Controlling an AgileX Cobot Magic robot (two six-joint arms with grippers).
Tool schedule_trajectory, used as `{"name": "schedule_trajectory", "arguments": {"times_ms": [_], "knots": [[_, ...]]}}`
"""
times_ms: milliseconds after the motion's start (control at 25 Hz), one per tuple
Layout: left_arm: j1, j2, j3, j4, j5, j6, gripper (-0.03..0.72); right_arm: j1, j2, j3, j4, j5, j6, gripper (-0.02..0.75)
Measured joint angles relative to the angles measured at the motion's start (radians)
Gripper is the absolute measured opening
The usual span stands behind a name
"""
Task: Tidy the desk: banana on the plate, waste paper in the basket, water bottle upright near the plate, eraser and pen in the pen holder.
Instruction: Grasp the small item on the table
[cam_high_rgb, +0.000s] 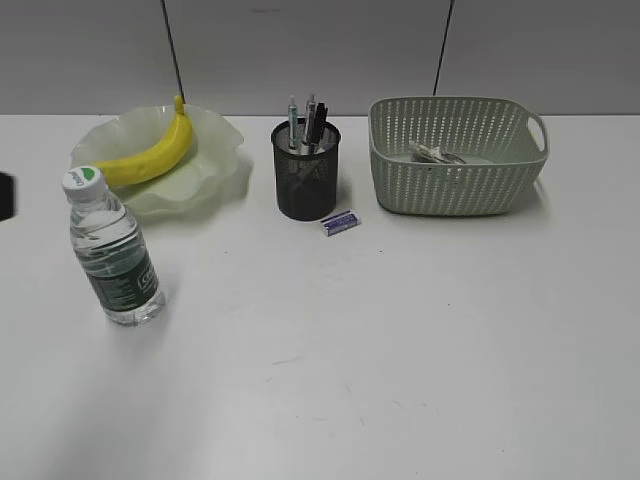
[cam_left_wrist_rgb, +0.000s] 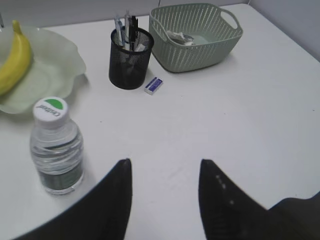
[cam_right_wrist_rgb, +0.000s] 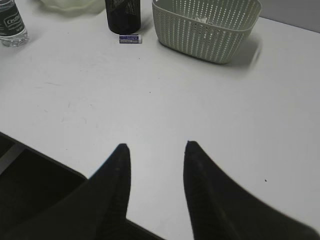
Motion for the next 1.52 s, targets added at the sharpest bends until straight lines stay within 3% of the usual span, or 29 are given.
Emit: {"name": "schedule_trajectory", "arguments": {"times_ms": [200, 560, 800, 1080, 1360, 1520], "knots": [[-0.003, 0.415, -0.132, -0.130, -0.049, 0.000, 0.330, 0.000, 0.000, 0.000, -0.002, 0.000, 0.000, 0.299], [-0.103, 0.978, -0.530, -0.183, 0.001, -0.009, 0.330, 0.000, 0.000, 0.000, -0.003, -0.001, 0.000, 0.298], [-0.113, 1.259, -0.822, -0.169, 0.107, -0.197, 0.331, 0.000, 0.000, 0.000, -0.003, -0.001, 0.000, 0.298], [-0.116, 1.498, -1.121, 0.027, 0.266, -0.462, 0.347, 0.000, 0.000, 0.000, -0.003, -0.001, 0.000, 0.298], [-0.116, 1.642, -1.287, 0.084, 0.346, -0.650, 0.497, 0.000, 0.000, 0.000, -0.004, -0.001, 0.000, 0.298], [-0.116, 1.689, -1.314, 0.107, 0.344, -0.740, 0.520, 0.000, 0.000, 0.000, -0.004, -0.001, 0.000, 0.298]]}}
